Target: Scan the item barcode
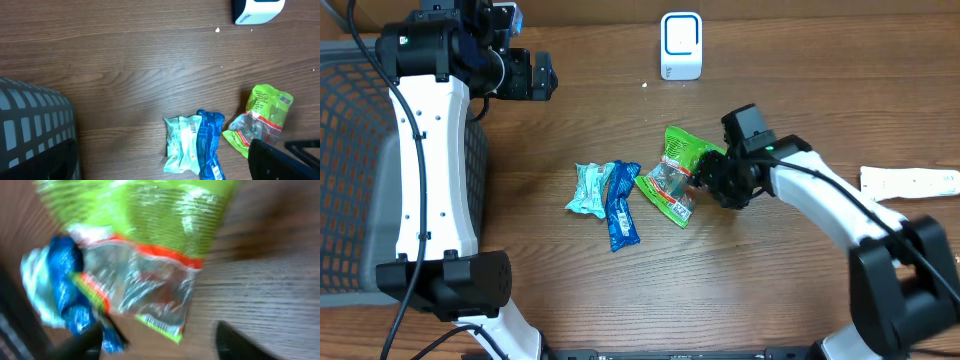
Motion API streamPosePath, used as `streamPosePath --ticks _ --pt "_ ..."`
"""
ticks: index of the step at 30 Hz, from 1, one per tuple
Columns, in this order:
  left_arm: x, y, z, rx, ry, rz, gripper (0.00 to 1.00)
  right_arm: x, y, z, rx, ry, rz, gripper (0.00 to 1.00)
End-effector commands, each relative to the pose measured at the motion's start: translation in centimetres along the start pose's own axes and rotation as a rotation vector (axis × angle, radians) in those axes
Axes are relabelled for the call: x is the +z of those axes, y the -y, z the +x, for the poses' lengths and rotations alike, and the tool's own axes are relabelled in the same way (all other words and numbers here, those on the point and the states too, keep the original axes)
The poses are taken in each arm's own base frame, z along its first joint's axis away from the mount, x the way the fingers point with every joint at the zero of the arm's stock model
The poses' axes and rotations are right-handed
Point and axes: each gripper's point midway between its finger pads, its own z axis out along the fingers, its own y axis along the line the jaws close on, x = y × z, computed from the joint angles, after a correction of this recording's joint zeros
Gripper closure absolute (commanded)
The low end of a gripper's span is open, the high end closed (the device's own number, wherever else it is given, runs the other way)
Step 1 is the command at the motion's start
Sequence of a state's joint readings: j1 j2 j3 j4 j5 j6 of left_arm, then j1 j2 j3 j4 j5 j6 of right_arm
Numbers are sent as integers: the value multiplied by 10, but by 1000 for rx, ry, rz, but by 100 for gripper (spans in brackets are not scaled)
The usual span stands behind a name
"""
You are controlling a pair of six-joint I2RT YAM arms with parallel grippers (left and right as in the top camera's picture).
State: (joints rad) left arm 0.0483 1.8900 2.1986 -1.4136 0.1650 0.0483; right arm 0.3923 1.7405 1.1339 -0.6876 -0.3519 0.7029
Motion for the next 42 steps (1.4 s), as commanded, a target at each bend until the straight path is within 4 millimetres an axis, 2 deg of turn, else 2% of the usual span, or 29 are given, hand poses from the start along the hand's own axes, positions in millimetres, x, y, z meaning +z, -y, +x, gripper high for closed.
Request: streamPosePath --ticks 1,3,9,13,16,18,26,30,32,35,38,39,40,42 --pt "3 0 0 -6 -4 10 1 -22 -15 -15 -305 68 -38 8" --pt "3 0 0 -6 -4 10 0 -29 -23 -30 -478 125 -56 0" --pt "3 0 0 -6 -4 10 1 -29 -42 -80 -910 354 -7 0" --pt "3 0 0 -6 -4 10 0 -17 -52 -99 -1034 427 -9 0" --pt "3 0 0 -6 -4 11 1 -4 -53 -106 -1089 440 -8 0" --pt "3 0 0 -6 -4 10 1 5 -51 -102 -1133 415 -15 0" --pt "3 0 0 -6 -4 10 1 46 -27 -92 -1141 303 21 6" --pt "3 0 0 -6 -4 10 0 62 -15 -88 -1125 255 33 13" --pt "3 0 0 -6 -4 10 1 65 -10 -85 -1117 232 38 20" --pt "3 0 0 -6 -4 11 0 67 -1 -76 -1089 179 48 42" --pt "3 0 0 -6 -4 10 0 69 11 -65 -1029 114 61 59" --pt "3 0 0 -6 -4 10 0 70 14 -62 -996 98 64 70" --pt "3 0 0 -6 -4 10 0 69 16 -60 -959 86 67 76" --pt "3 0 0 -6 -4 10 1 66 21 -61 -852 82 80 80"
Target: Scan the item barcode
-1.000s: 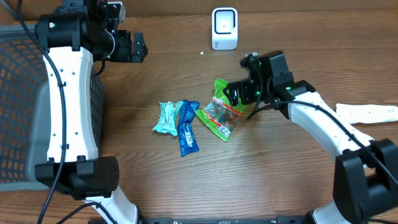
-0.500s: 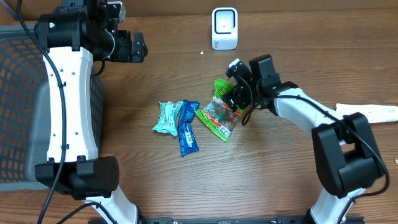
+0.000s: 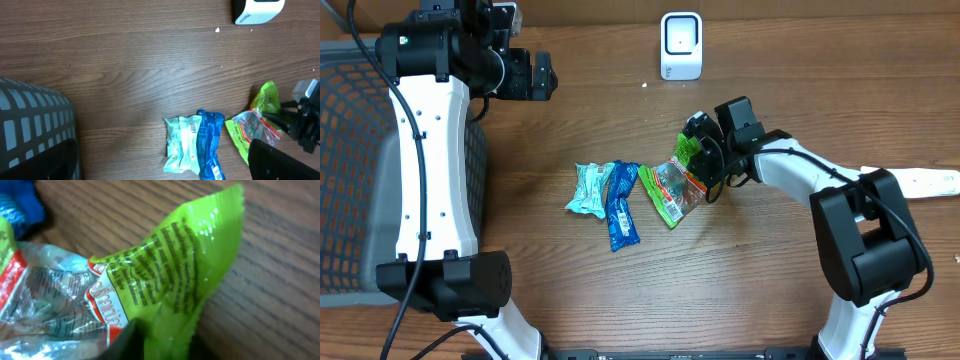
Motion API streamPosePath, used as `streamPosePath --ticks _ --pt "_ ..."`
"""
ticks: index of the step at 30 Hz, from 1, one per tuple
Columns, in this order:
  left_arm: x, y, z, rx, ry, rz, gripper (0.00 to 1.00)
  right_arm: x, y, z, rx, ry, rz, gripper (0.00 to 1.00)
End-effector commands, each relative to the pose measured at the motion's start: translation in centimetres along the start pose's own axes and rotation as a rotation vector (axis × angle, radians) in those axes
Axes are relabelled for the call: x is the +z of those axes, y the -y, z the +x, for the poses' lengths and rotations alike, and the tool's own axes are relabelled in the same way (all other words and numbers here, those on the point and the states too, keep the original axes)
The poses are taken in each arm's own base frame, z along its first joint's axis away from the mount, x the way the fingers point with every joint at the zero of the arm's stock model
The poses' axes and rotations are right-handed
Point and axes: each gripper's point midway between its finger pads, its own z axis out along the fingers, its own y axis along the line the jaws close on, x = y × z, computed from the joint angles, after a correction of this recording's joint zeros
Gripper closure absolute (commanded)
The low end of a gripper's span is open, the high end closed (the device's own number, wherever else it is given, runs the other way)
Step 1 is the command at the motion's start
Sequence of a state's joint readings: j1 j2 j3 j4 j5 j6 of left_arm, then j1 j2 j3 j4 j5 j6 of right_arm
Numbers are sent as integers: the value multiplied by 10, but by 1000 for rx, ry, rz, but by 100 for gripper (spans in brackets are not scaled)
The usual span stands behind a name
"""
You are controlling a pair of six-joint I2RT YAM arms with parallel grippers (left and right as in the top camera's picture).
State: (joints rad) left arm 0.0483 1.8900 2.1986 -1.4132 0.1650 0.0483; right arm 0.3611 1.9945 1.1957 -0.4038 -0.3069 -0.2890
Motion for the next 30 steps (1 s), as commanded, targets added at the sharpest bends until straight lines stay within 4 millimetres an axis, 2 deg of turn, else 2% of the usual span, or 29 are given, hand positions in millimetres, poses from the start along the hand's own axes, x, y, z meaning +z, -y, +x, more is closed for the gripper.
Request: streamPosePath --ticks 1,3,4,5,8,11,12,13,14,16,19,21,24,28,30 --pt "3 0 0 -6 -4 10 0 1 10 19 237 -63 53 82" --pt "3 0 0 -6 -4 10 1 -3 17 27 413 -82 72 83" --pt "3 0 0 -6 -4 10 0 -5 23 34 514 -101 92 94" --pt "3 0 0 -6 -4 10 0 -9 31 47 641 -136 128 96" --pt "3 0 0 -6 -4 11 0 -23 43 84 942 -241 186 96" --pt "3 0 0 -6 -4 10 1 -38 35 107 1084 -351 108 86" --pt "3 0 0 -6 -4 10 0 -41 29 109 1088 -371 50 75" --pt "3 0 0 -6 -4 10 1 -45 22 107 1054 -378 -31 55" --pt "3 0 0 -6 -4 10 0 -49 18 103 1017 -371 -98 40" --pt "3 0 0 -6 -4 10 0 -58 21 93 969 -339 -167 30" --pt "3 0 0 -6 -4 10 0 -71 36 73 865 -276 -177 28" --pt "3 0 0 -6 -4 10 0 -79 46 55 748 -217 -176 34" --pt "3 0 0 -6 -4 10 0 -85 61 24 552 -105 -161 35" --pt "3 0 0 -6 -4 10 0 -81 73 -9 348 29 -127 28" --pt "3 0 0 -6 -4 10 0 -77 71 -18 256 61 -120 24"
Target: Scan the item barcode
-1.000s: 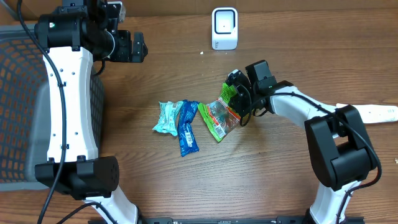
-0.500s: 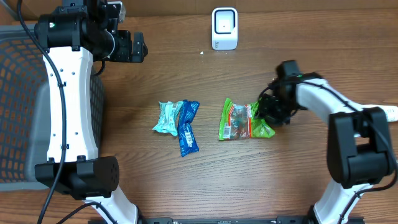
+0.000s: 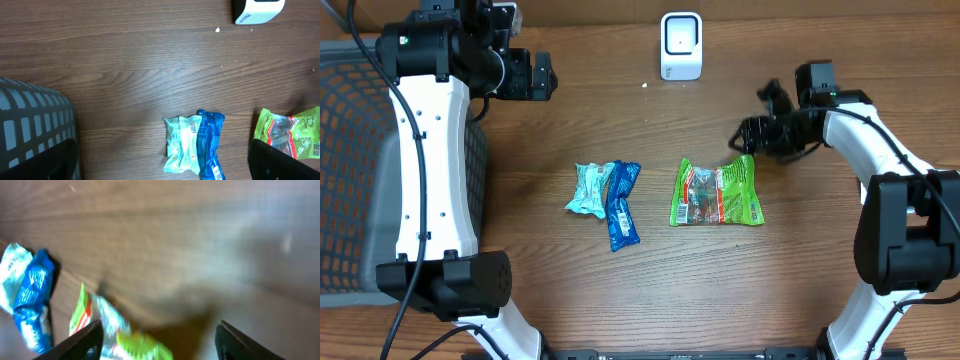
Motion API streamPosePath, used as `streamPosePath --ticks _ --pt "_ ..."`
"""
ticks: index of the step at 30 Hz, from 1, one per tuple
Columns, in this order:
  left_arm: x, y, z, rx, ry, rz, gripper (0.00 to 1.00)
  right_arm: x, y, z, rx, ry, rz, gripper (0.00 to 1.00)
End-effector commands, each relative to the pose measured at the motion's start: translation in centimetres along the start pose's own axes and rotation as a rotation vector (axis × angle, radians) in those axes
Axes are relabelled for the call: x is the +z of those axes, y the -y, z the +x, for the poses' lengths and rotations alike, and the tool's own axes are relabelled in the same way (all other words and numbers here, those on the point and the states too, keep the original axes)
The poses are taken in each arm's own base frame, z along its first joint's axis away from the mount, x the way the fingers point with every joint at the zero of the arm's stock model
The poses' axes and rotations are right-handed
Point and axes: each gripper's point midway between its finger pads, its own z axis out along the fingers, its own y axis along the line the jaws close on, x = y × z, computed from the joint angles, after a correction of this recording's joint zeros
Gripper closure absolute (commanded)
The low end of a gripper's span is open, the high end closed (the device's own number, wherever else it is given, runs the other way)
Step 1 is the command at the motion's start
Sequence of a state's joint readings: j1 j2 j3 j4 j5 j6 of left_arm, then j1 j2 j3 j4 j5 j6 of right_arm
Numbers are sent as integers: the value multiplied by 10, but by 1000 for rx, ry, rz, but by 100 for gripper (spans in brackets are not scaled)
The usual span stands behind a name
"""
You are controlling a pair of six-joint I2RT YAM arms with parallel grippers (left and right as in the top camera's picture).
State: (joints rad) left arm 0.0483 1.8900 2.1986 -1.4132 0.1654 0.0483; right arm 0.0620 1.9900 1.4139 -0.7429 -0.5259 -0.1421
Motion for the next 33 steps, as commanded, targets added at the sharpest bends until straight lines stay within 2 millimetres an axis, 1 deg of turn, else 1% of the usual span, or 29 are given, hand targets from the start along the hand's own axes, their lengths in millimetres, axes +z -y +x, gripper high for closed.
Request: streamPosePath --ticks 1,4,7,10,11,14,16,18,20,22,23,25,28,31,33 --pt "3 0 0 -6 -4 10 0 7 -16 -8 -250 17 -24 21" --pt "3 0 0 -6 -4 10 0 19 -30 1 -398 -21 -44 21" --pt "3 0 0 -6 -4 10 0 31 -36 13 -416 -63 -59 25" --pt "3 0 0 -6 -4 10 0 40 -37 28 -394 -121 -72 33" --pt "3 0 0 -6 -4 10 0 41 -34 32 -365 -138 -58 37" --pt "3 0 0 -6 -4 10 0 40 -16 42 -221 -197 49 44" --pt "3 0 0 -6 -4 10 0 35 -3 55 -134 -251 126 48" --pt "3 0 0 -6 -4 10 0 29 1 71 -64 -315 156 53" --pt "3 0 0 -6 -4 10 1 21 -1 92 27 -398 160 54" --pt "3 0 0 -6 -4 10 0 15 -7 108 87 -465 147 52" --pt "3 0 0 -6 -4 10 1 12 -12 115 107 -494 126 49" --pt "3 0 0 -6 -4 10 0 10 -21 120 128 -517 85 43" --pt "3 0 0 -6 -4 10 0 11 -30 118 140 -504 29 29" --pt "3 0 0 -6 -4 10 0 17 -33 108 125 -461 4 16" --pt "3 0 0 -6 -4 10 0 20 -35 101 115 -431 -17 10"
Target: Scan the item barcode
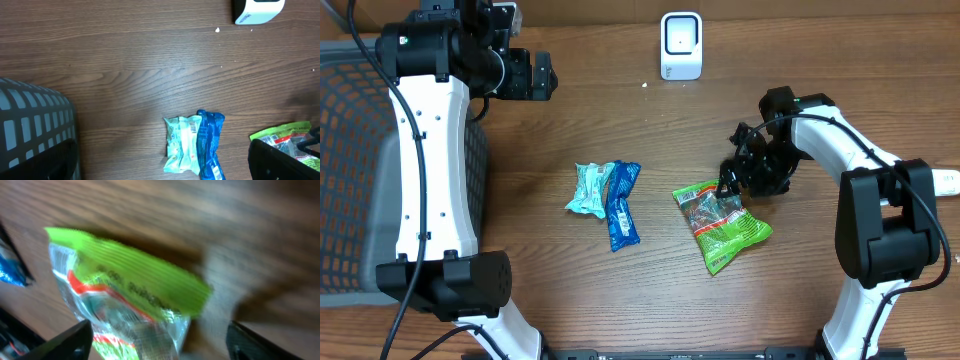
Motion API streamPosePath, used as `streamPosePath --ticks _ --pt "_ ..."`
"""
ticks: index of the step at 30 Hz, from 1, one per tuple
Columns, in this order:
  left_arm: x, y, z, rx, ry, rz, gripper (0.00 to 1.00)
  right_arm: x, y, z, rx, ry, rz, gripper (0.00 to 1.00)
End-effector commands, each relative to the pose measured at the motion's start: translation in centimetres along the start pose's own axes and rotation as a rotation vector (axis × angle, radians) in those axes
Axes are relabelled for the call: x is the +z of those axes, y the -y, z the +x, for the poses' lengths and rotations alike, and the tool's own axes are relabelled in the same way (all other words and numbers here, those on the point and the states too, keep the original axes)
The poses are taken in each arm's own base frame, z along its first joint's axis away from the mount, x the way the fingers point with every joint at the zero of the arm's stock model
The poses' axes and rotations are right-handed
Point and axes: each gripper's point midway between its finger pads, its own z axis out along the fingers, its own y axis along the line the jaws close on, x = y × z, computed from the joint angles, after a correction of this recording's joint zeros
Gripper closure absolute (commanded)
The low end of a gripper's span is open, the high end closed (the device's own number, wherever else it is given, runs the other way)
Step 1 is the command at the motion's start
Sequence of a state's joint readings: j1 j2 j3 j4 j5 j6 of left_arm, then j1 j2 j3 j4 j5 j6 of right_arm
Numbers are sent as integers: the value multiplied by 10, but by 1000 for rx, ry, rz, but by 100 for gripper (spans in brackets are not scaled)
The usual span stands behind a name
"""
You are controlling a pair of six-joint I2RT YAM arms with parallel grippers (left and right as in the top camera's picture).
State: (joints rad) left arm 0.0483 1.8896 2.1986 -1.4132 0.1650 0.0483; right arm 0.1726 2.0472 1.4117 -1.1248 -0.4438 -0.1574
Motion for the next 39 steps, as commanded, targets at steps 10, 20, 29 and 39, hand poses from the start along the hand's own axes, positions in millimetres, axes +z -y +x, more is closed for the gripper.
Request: streamPosePath --ticks 10,20,29,39 --pt "3 0 0 -6 -4 10 0 33 -21 3 -51 16 -114 9" --pt "3 0 0 -6 -4 10 0 72 -28 37 -84 -53 -131 36" --pt "3 0 0 -6 -4 10 0 81 -24 38 -98 -31 -131 95" --pt "3 0 0 -6 -4 10 0 30 -11 -23 -69 142 -131 96"
